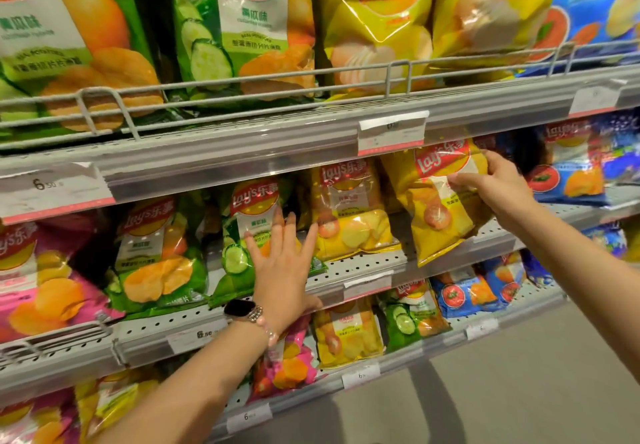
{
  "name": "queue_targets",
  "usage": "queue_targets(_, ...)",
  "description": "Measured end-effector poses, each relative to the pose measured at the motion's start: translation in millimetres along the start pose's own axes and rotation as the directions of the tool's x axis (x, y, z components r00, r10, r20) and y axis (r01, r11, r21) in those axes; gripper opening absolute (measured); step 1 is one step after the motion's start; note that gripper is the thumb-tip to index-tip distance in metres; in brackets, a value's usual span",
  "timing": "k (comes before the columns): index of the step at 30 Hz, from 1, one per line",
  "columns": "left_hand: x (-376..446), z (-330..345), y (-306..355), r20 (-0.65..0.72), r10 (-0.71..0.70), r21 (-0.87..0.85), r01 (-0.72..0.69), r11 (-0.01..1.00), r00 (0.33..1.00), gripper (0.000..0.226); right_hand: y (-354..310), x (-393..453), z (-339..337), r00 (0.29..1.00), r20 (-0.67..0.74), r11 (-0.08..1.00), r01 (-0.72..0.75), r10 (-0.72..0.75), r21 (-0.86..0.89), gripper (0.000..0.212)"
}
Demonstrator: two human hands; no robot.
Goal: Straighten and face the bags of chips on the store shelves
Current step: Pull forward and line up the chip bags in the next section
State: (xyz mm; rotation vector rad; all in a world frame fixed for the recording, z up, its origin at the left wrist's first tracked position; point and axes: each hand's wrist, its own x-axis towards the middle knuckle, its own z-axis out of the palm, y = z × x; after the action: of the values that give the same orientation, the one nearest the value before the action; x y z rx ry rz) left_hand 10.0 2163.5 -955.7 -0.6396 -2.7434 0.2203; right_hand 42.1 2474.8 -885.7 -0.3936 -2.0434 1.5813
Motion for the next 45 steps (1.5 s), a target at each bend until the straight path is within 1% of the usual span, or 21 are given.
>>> queue_targets(2, -1, 1, 0, -0.006, 0.006, 0.002, -0.006, 1.0, 1.0, 0.126, 11, 9, 5, 1.0, -0.011, 1.0, -0.025, 0.025, 0.004, 0.044)
queue_targets(4, -1, 2, -1, -0.011, 0.008, 0.003, -0.008, 1.0, 1.0, 0.125, 22, 18, 10, 0.998, 0.005, 0.998, -0.066, 0.066, 0.018, 0.051)
queue_targets(7, -1, 2, -1, -0.007, 0.004, 0.016, -0.004, 1.0, 1.0, 0.125, 36, 25, 20, 0.99, 0.034, 0.99, -0.135, 0.134, 0.033, 0.056)
queue_targets(9, 0, 2, -1, -0.009, 0.0, 0.021, 0.0, 1.0, 1.0, 0.126, 41, 28, 27, 0.99, 0.045, 0.991, -0.134, 0.135, -0.017, 0.057)
queue_targets(11, 1, 3, 0, -0.01, -0.001, 0.023, 0.002, 1.0, 1.0, 0.126, 45, 30, 32, 0.998, 0.031, 0.987, -0.041, 0.046, -0.155, 0.062)
queue_targets(13, 1, 2, 0, -0.011, -0.002, 0.021, 0.003, 1.0, 1.0, 0.126, 51, 27, 39, 0.997, -0.028, 0.939, 0.063, -0.077, -0.337, 0.068)
queue_targets(14, 1, 2, -1, -0.011, -0.003, 0.017, 0.003, 1.0, 1.0, 0.126, 52, 19, 42, 0.99, -0.062, 0.918, 0.094, -0.127, -0.385, 0.07)
queue_targets(16, 1, 3, -1, -0.014, 0.001, 0.007, -0.001, 1.0, 1.0, 0.125, 55, -3, 48, 0.972, -0.087, 0.897, 0.165, -0.218, -0.409, 0.076)
queue_targets(17, 1, 4, -2, -0.013, 0.004, 0.005, -0.004, 1.0, 1.0, 0.124, 56, -14, 49, 0.966, -0.067, 0.887, 0.201, -0.25, -0.416, 0.079)
queue_targets(19, 1, 5, -2, -0.027, 0.008, -0.008, -0.009, 1.0, 1.0, 0.125, 61, -29, 49, 0.961, 0.031, 0.836, 0.255, -0.275, -0.486, 0.089)
queue_targets(21, 2, 6, -3, -0.039, 0.004, -0.015, -0.005, 1.0, 0.999, 0.126, 69, -30, 47, 0.96, 0.127, 0.765, 0.276, -0.25, -0.582, 0.097)
queue_targets(22, 2, 6, -3, -0.037, 0.003, -0.013, -0.004, 1.0, 0.999, 0.126, 72, -28, 47, 0.963, 0.142, 0.751, 0.269, -0.23, -0.603, 0.099)
queue_targets(24, 2, 7, -4, -0.041, 0.002, -0.013, -0.002, 1.0, 0.999, 0.125, 74, -24, 48, 0.968, 0.113, 0.768, 0.248, -0.226, -0.591, 0.098)
queue_targets(28, 4, 11, -5, -0.042, -0.005, -0.012, 0.004, 1.0, 0.999, 0.129, 78, -19, 61, 0.964, -0.057, 0.814, 0.186, -0.259, -0.551, 0.085)
queue_targets(30, 4, 15, -6, -0.032, -0.008, -0.005, 0.008, 1.0, 0.999, 0.131, 82, -18, 70, 0.953, -0.113, 0.815, 0.176, -0.282, -0.553, 0.082)
queue_targets(33, 3, 16, -6, -0.034, -0.013, -0.003, 0.013, 1.0, 0.999, 0.131, 87, -18, 82, 0.94, -0.123, 0.784, 0.189, -0.319, -0.592, 0.081)
queue_targets(38, 2, 10, -4, -0.003, 0.029, 0.015, -0.029, 0.999, 1.0, 0.12, 96, -20, 88, 0.923, -0.135, 0.767, 0.21, -0.36, -0.606, 0.081)
queue_targets(45, 1, 13, -6, -0.052, 0.062, 0.048, -0.06, 0.997, 0.997, 0.121, 98, -19, 84, 0.926, -0.117, 0.77, 0.223, -0.358, -0.598, 0.085)
